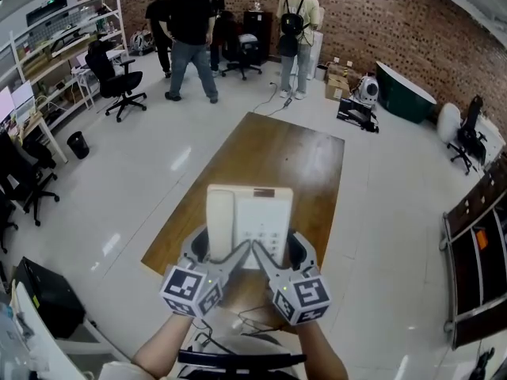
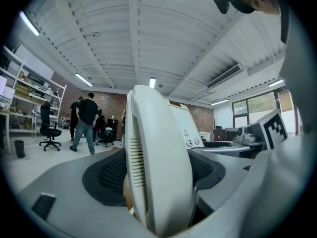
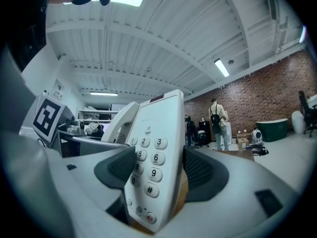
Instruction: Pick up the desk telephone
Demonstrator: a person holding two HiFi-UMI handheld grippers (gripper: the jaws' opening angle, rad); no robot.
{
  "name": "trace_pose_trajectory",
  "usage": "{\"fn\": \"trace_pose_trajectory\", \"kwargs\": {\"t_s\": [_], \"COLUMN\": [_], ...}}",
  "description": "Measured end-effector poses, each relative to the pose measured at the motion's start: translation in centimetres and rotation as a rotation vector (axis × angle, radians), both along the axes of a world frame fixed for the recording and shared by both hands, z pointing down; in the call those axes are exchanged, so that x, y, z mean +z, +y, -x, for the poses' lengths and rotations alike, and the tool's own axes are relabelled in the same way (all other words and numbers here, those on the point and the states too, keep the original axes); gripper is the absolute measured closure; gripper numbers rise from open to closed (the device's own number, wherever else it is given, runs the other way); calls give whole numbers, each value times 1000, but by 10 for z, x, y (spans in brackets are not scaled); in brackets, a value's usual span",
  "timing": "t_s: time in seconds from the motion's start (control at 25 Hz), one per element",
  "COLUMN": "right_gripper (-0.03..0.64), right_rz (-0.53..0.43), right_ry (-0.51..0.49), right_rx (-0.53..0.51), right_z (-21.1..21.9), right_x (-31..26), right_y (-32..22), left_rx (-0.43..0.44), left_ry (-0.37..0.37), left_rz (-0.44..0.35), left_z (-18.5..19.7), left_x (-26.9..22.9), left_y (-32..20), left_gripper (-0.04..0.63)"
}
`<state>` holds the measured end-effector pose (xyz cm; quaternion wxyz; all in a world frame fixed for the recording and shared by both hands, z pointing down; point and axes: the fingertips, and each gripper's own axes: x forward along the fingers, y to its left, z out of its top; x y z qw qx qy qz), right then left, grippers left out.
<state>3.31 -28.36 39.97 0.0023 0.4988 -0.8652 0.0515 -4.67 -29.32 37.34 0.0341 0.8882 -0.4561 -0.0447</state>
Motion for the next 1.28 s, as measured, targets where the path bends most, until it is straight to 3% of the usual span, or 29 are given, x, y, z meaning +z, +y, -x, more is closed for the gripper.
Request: {"fn": "trace_pose_trajectory", "kwargs": {"t_s": [0.6,1.28], "right_gripper": [305,305], "right_rz": [-60,-22], "right_ry": [1,14], "right_rx": [-3,19], "right_z": [-5,-7], "right_x": [-23,-11], "right_y": [14,14], "left_rx": [-7,-4], "left_ry": [-4,-2], "left_rz": [-67,-16], "left_z": [-6,-7], "left_x": [-25,-12], "left_y": [16,13], "left_gripper": [230,233]}}
